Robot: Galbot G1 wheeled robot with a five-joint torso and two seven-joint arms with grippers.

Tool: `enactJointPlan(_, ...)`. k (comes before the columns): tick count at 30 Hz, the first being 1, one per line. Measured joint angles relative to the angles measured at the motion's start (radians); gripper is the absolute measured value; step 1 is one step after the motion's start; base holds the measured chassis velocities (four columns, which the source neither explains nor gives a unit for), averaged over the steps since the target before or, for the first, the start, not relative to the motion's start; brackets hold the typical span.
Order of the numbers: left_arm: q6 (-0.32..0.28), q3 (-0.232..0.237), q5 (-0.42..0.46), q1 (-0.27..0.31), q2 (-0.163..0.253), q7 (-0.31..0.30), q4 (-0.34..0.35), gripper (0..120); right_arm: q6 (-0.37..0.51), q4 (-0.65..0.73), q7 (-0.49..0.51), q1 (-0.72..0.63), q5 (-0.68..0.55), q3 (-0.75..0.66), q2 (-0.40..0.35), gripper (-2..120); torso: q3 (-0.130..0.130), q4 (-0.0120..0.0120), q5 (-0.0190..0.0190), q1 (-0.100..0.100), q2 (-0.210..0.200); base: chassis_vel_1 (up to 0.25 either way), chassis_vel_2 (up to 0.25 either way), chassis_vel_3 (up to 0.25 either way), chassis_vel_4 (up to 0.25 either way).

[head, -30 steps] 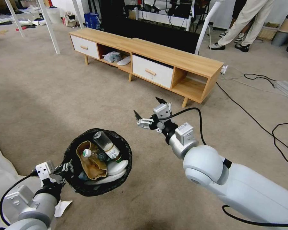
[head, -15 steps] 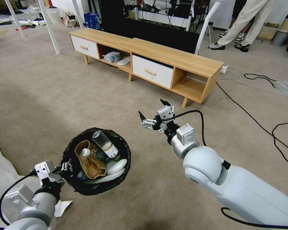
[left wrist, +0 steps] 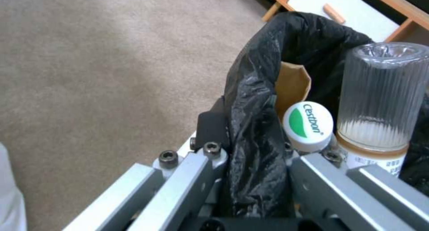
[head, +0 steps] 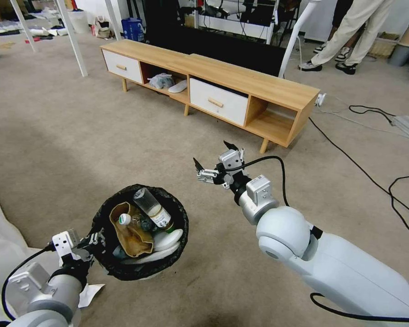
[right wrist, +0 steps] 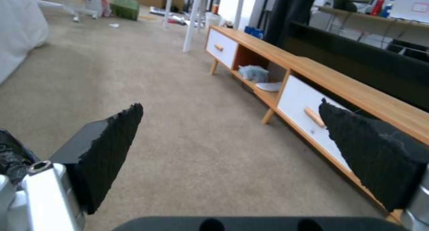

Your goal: Pick up the trash bin and place the garbage on the floor into it.

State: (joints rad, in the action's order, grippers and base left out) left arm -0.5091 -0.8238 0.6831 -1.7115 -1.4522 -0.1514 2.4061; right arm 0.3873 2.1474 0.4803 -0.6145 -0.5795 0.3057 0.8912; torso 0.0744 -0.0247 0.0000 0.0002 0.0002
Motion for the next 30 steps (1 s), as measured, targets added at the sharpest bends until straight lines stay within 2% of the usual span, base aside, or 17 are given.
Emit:
enactJointPlan(17,0.021,-0.001,-0.015,0.009,0.001,0.000,-0.011,0,-0.001,-0.009,0.000,-0.007,-0.001,-0.005,0.001,100,0.000,0.0006,0.0000,0.000,0.000,0.086,0.082,0.088,0.083)
enactJointPlan(21,0.024,-0.001,-0.016,0.014,0.001,-0.001,-0.014,0,-0.002,-0.011,0.000,-0.008,-0.001,-0.005,0.002,100,0.000,-0.0005,0.0000,0.000,0.000,0.015,0.009,0.005,0.009)
enactJointPlan(30,0.027,-0.002,-0.014,0.019,0.005,-0.006,-0.019,0,-0.001,-0.010,0.007,-0.018,-0.002,-0.005,-0.001,100,0.000,0.0000,0.0000,0.000,0.000,0.000,0.000,0.000,0.000)
